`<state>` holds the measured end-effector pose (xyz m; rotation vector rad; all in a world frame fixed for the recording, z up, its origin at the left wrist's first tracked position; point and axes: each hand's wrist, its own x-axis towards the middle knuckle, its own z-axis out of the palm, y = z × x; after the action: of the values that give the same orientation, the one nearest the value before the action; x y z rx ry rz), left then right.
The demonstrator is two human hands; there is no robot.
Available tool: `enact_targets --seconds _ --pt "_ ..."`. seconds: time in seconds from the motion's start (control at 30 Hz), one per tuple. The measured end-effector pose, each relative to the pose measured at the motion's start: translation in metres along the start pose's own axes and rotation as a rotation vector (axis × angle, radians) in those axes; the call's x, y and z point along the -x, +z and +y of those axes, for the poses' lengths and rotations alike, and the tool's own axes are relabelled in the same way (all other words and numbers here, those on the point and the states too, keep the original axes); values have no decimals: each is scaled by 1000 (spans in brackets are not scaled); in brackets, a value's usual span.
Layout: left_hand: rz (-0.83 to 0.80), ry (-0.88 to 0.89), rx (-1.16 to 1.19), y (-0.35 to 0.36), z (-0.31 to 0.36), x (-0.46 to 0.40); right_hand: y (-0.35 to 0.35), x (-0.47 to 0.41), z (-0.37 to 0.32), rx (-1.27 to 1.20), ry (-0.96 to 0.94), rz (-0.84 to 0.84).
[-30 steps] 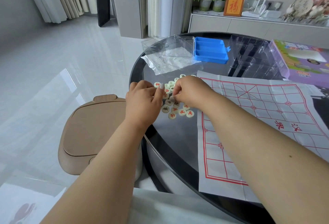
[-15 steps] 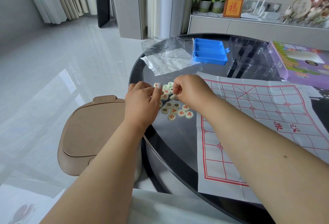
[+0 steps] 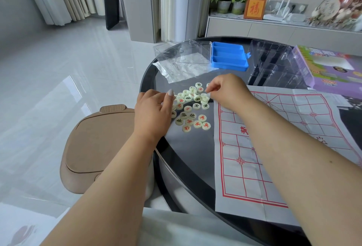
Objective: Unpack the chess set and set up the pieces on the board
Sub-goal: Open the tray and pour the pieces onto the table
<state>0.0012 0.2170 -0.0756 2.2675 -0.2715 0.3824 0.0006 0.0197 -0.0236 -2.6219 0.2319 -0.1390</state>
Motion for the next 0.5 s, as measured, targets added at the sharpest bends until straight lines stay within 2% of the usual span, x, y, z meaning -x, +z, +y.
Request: enact_targets --seconds 0.33,0.5 --pt "7 -8 -14 0 0 0 11 1 -13 118 -33 -62" --pt "20 -9 -5 -1 1 0 10 -1 -6 -48 21 -23"
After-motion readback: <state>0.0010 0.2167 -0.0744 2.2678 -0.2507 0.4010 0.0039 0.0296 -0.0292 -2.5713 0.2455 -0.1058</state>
